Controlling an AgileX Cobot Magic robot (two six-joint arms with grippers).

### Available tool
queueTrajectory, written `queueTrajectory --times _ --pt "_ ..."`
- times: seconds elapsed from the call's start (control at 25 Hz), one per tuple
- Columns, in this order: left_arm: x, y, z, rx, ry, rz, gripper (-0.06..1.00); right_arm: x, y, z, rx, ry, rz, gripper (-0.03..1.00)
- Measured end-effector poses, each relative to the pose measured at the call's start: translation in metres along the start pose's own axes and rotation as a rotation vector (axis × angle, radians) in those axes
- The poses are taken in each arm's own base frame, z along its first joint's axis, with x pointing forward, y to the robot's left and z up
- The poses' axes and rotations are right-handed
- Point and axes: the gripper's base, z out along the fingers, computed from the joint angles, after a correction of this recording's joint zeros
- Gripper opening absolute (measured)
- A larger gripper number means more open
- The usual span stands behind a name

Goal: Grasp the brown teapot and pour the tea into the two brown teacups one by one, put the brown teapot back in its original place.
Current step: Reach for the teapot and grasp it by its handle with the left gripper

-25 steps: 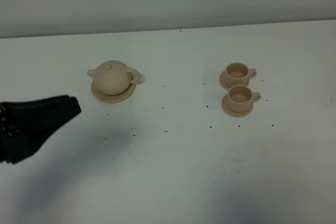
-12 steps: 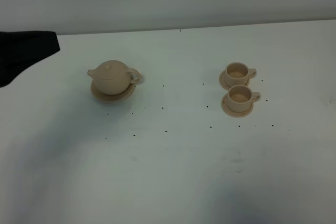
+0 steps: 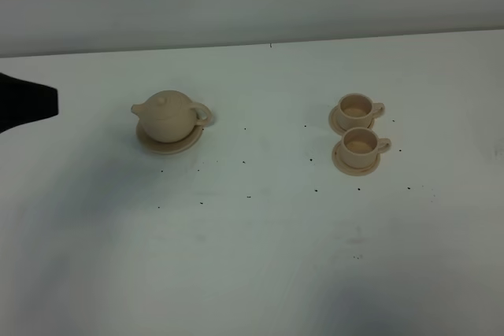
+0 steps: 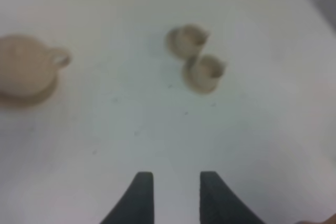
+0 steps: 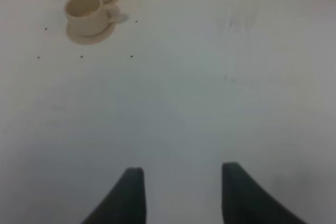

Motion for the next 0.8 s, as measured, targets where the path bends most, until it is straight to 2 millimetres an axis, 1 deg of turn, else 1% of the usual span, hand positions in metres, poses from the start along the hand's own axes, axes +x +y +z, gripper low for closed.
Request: queueTrajectory --times 0.2,0.32,0.44,0.56,0.68,0.8 --pt "0.004 0.012 -0.008 -0.165 0.105 -0.04 0.24 0.0 0.0 0.0 0.0 0.0 0.0 0.35" --pt "0.009 0.024 -0.013 -0.324 0.163 -0.068 0.24 0.0 0.0 0.0 0.0 0.0 0.0 0.35" --pt "0.012 0.038 -0.02 -0.489 0.197 -0.103 0.24 0.0 0.0 0.0 0.0 0.0 0.0 0.35" --pt "0.012 0.047 -0.025 -0.615 0.182 -0.13 0.24 0.0 0.0 0.0 0.0 0.0 0.0 0.35" --pt "0.007 0.049 -0.026 -0.637 0.116 -0.144 0.24 0.0 0.0 0.0 0.0 0.0 0.0 0.35" --pt "-0.001 0.046 -0.023 -0.589 0.034 -0.143 0.24 0.0 0.0 0.0 0.0 0.0 -0.001 0.35"
